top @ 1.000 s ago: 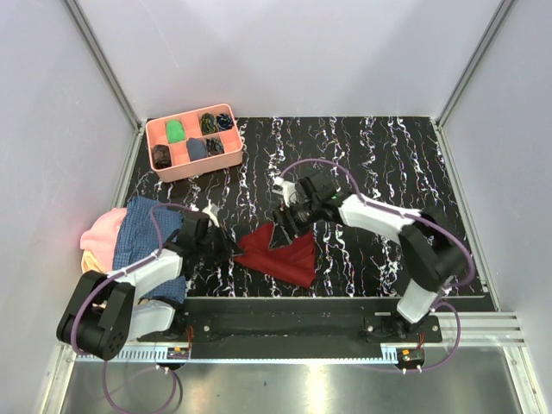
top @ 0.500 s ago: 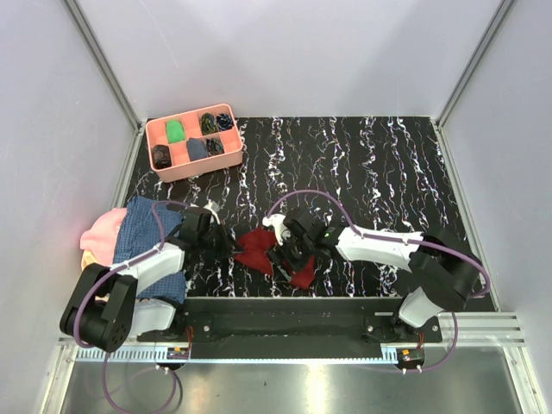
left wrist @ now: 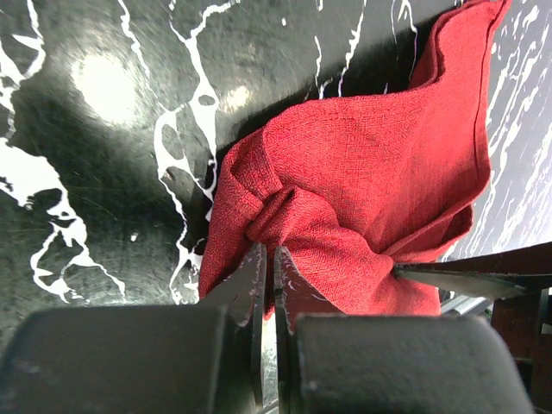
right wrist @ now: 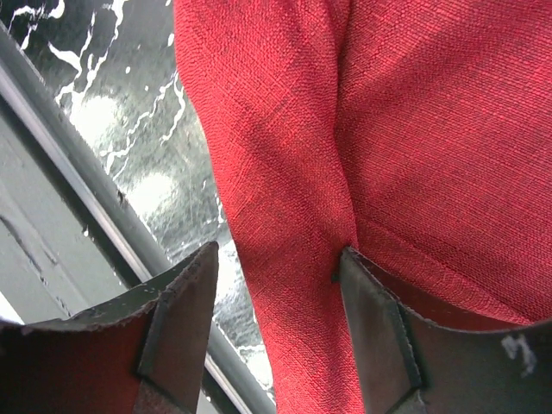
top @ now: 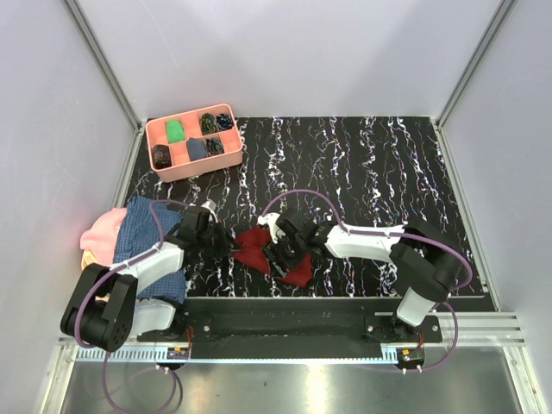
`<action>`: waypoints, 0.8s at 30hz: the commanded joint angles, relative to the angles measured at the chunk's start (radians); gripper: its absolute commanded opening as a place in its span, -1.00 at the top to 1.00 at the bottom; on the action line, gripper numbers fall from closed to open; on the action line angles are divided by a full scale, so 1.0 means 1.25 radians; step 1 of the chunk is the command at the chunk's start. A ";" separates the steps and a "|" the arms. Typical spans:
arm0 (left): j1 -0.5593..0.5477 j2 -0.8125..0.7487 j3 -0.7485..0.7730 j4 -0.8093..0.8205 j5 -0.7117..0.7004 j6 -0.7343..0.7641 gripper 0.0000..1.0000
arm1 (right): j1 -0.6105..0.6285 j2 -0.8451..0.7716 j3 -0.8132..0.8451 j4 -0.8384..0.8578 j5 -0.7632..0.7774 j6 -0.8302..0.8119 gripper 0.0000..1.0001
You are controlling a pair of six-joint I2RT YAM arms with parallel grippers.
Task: Fold the napkin, place the utensils inside, and roll it up
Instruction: Roll the napkin with the utensil
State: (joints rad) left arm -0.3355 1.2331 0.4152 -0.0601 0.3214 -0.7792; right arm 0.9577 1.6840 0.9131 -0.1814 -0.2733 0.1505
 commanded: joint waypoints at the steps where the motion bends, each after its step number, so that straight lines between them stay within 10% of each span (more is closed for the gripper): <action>1: 0.001 0.008 0.027 -0.015 -0.019 0.011 1.00 | 0.007 0.075 0.006 -0.039 0.082 0.011 -0.29; 9: 0.003 0.006 0.049 -0.001 0.004 0.022 0.97 | 0.008 0.089 0.010 -0.090 0.063 0.056 0.34; 17: 0.024 -0.057 0.110 -0.077 -0.047 0.096 0.04 | -0.003 0.109 0.073 -0.140 -0.134 0.124 0.66; 24: 0.025 -0.137 0.048 -0.062 -0.035 0.121 -0.21 | -0.092 0.139 0.113 -0.135 -0.290 0.146 0.67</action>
State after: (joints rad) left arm -0.3080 1.1130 0.5117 -0.1555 0.2813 -0.6651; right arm 0.9039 1.8179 1.0256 -0.2737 -0.4957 0.3069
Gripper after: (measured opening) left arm 0.594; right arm 0.237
